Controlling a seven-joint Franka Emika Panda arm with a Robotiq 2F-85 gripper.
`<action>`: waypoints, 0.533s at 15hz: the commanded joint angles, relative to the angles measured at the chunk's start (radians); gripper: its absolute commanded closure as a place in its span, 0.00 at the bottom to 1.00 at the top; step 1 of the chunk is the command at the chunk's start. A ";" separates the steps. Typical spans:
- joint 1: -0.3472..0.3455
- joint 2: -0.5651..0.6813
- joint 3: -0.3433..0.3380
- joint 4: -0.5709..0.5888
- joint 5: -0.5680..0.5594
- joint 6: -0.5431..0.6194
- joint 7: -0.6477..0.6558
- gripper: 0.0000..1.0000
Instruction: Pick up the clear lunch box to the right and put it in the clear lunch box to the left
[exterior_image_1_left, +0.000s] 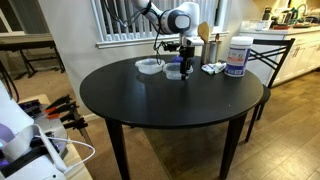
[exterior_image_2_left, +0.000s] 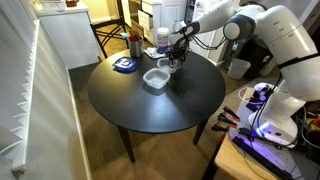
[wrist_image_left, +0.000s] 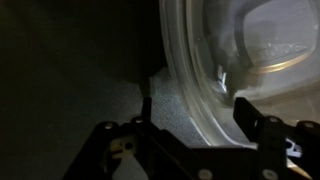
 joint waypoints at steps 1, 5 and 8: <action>-0.013 0.002 0.013 0.020 -0.005 0.011 -0.034 0.47; 0.005 -0.040 0.024 -0.002 -0.006 0.057 -0.041 0.74; 0.024 -0.081 0.036 -0.025 -0.006 0.098 -0.061 0.93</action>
